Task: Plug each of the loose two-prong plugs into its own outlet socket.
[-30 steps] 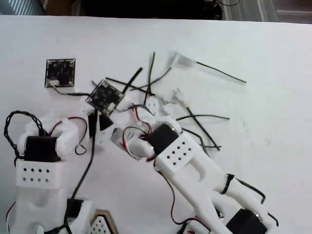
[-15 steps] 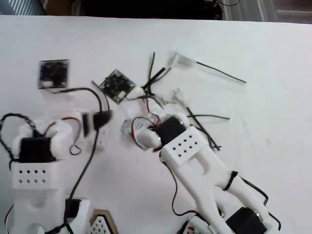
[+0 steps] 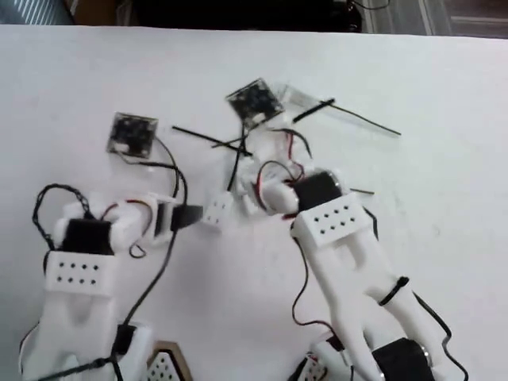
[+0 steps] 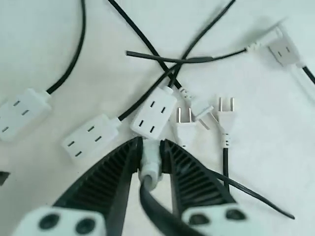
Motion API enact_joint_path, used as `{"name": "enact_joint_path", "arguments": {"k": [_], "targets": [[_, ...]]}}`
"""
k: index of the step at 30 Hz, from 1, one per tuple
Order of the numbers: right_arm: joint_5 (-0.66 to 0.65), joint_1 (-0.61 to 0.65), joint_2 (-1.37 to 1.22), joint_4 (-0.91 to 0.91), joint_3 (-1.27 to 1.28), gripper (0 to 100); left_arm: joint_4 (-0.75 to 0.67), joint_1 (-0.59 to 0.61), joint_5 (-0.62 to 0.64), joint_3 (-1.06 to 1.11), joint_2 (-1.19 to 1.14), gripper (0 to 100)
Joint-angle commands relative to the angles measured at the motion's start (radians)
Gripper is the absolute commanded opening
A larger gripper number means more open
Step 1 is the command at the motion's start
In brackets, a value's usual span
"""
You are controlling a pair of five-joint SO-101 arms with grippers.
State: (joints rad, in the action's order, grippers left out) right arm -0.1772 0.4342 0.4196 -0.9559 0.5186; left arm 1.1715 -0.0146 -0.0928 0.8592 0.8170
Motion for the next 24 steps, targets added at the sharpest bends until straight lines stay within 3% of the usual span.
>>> {"name": "enact_joint_path", "arguments": {"k": [1,9,18,21,24], "targets": [[0.014,-0.045,0.033,0.021,0.003,1.7,-0.025,-0.079,-0.008,-0.068,-0.151,38],[0.057,-0.048,0.041,0.111,0.107,1.7,-0.026,-0.153,-0.020,-0.299,-0.588,38],[0.058,-0.107,0.041,0.107,0.117,1.7,-0.196,-0.211,-0.236,-0.358,-0.888,28],[0.058,-0.104,0.042,0.110,0.127,1.7,-0.184,-0.220,-0.293,-0.387,-0.920,24],[0.058,-0.102,0.042,0.111,0.132,1.7,-0.195,-0.213,-0.450,-0.396,-0.917,17]]}}
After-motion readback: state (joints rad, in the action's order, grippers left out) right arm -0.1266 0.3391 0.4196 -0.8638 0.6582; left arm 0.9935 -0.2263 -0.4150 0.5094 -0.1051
